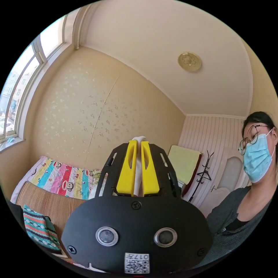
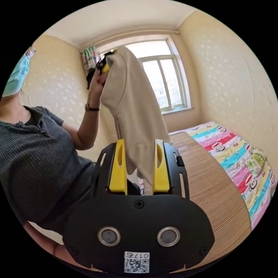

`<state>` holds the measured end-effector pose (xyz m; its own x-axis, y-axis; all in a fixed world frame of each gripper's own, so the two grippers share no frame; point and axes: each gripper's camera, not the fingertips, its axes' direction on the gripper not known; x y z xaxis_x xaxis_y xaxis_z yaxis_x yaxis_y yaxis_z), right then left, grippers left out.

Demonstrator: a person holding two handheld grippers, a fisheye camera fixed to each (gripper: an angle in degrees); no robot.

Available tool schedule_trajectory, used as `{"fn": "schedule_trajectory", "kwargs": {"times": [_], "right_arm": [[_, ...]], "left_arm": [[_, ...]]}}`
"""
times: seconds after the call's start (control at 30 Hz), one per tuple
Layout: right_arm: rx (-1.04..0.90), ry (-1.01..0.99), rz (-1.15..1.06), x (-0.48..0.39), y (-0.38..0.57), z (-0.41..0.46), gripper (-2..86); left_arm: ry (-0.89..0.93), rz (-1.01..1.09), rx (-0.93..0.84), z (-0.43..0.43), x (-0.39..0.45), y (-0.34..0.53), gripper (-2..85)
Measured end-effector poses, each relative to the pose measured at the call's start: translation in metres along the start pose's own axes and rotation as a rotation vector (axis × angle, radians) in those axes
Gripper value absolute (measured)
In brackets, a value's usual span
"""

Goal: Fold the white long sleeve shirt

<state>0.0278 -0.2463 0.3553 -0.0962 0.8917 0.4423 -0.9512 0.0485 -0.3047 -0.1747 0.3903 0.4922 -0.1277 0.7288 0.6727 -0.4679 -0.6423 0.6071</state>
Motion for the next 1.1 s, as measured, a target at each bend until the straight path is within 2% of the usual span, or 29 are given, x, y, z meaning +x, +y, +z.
{"fn": "schedule_trajectory", "kwargs": {"times": [0.13,0.23,0.33,0.47,0.6,0.63,0.7,0.73,0.8,0.93,0.97,1.03,1.1], "right_arm": [[-0.077,-0.050,-0.005,-0.034,0.001,0.042,16.6],[-0.055,0.098,-0.008,-0.042,-0.028,0.046,15.8],[-0.016,0.168,0.028,-0.032,-0.056,0.038,14.6],[0.052,0.245,0.095,-0.015,-0.080,0.012,12.8],[0.098,0.202,0.122,-0.007,-0.109,-0.011,14.4],[0.093,0.199,0.118,-0.008,-0.113,-0.011,13.8],[0.053,0.128,0.052,-0.016,-0.130,-0.012,5.2],[0.063,0.120,0.042,-0.017,-0.133,-0.017,4.9],[0.164,0.182,0.151,-0.008,-0.140,-0.057,3.8],[0.337,0.176,0.191,0.001,-0.154,-0.149,3.2],[0.377,0.191,0.180,-0.003,-0.162,-0.181,3.1],[0.400,0.228,0.146,-0.017,-0.178,-0.223,3.0],[0.347,0.197,-0.010,-0.043,-0.197,-0.264,2.8]], "left_arm": [[-0.063,0.051,0.075,-0.019,0.027,-0.022,-0.1],[-0.040,0.095,0.098,-0.031,0.041,-0.039,0.0],[0.018,0.085,0.105,-0.043,0.042,-0.054,0.0],[-0.032,0.079,0.126,-0.069,0.040,-0.069,0.1],[-0.014,0.021,0.135,-0.100,0.025,-0.086,0.1],[-0.005,0.003,0.133,-0.105,0.021,-0.091,0.1],[0.001,-0.016,0.118,-0.109,0.016,-0.100,0.1],[-0.003,-0.021,0.107,-0.111,0.014,-0.106,0.2],[-0.027,0.004,0.079,-0.114,0.010,-0.119,0.2],[-0.049,0.010,-0.008,-0.140,-0.025,-0.155,0.2],[-0.058,0.014,-0.030,-0.143,-0.032,-0.161,0.2],[-0.032,0.062,-0.187,-0.142,-0.058,-0.181,0.2],[-0.005,0.098,-0.301,-0.137,-0.072,-0.188,0.3]]}}
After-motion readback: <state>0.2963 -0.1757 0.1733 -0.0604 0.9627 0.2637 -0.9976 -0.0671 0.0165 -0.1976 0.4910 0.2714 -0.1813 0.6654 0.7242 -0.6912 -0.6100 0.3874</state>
